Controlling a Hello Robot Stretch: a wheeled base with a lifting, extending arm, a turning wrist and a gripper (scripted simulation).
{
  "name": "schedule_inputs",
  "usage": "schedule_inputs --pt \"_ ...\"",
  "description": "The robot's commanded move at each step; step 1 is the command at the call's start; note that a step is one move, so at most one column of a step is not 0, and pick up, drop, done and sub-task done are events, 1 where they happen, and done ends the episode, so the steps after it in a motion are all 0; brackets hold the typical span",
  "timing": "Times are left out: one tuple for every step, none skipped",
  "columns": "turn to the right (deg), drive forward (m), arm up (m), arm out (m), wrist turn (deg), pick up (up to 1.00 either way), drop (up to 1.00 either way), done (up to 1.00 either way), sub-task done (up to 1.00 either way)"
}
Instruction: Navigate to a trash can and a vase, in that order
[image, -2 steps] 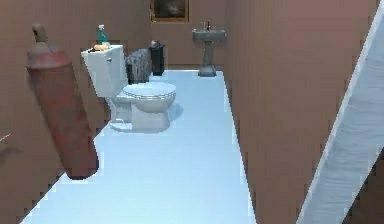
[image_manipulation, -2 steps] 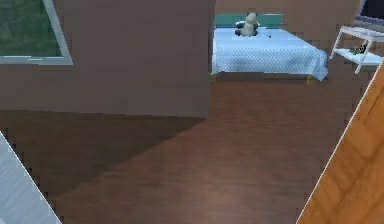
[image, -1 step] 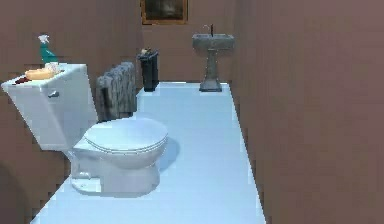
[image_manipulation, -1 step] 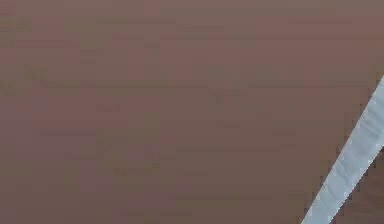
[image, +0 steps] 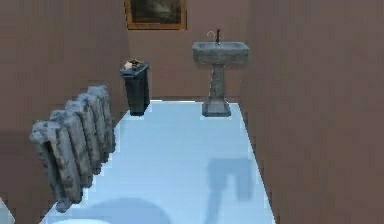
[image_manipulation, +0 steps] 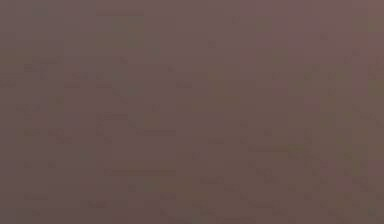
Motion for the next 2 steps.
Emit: schedule_inputs --pt "3.0 0.0 0.0 0.0 0.0 0.0 0.0 0.0 0.0" --pt "45.0 0.0 0.0 0.0 0.0 0.0 0.0 0.0 0.0"
